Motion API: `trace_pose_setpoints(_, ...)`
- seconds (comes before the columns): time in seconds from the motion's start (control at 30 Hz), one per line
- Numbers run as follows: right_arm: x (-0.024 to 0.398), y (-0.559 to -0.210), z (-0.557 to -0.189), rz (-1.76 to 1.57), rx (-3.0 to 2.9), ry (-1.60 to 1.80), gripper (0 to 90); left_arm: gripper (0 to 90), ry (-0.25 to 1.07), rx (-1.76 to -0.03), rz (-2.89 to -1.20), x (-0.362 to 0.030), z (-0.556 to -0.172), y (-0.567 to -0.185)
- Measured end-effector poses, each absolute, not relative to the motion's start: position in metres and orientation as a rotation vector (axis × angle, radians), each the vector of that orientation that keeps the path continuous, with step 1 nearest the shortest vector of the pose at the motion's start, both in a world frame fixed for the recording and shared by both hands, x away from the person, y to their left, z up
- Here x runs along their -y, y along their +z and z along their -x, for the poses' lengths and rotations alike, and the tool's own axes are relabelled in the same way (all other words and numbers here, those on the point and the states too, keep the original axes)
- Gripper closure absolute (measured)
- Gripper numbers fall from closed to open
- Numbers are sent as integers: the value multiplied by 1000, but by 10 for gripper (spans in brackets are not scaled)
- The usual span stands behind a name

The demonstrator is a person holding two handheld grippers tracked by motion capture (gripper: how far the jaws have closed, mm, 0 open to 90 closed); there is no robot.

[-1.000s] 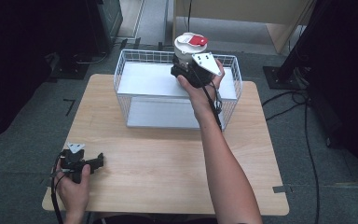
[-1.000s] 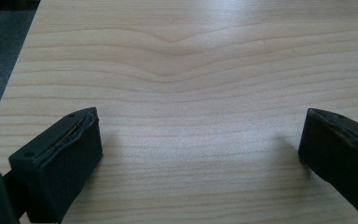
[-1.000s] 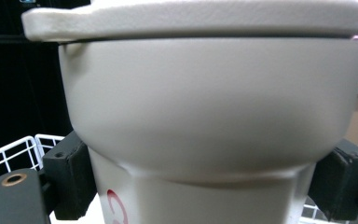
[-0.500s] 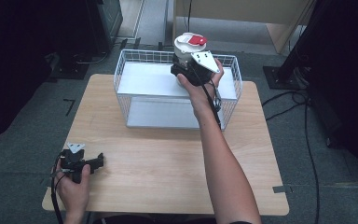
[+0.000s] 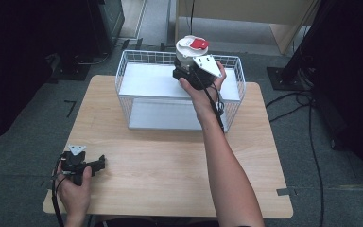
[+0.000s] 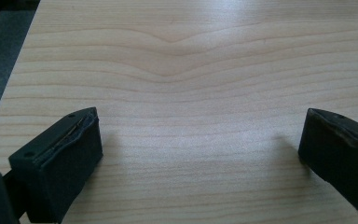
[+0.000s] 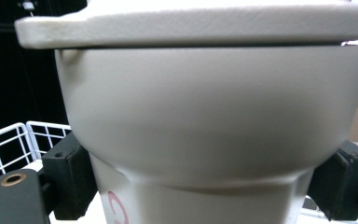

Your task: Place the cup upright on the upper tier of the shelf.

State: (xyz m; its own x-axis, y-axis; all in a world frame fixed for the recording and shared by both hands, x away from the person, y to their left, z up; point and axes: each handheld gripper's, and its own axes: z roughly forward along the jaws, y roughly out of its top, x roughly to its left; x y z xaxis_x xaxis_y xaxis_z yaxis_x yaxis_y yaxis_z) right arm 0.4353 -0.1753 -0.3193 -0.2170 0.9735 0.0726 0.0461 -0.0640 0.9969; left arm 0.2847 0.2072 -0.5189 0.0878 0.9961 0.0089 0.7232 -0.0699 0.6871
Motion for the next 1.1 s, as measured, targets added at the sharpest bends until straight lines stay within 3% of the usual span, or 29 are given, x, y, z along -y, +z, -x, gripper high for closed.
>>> trace_pose_setpoints(0.27,177,-319,-432,-1180,-1401,1410,109,0,682,-1686,-1852,-207,-285,-519)
trace_pose_setpoints(0.47,180,-323,-431,-1189,-1454,1413,0,0,681,-1686,-1851,-207,-285,-519)
trace_pose_setpoints(1.1,188,-342,-411,-1183,-1492,1417,0,0,679,-1684,-1857,-207,-285,-519)
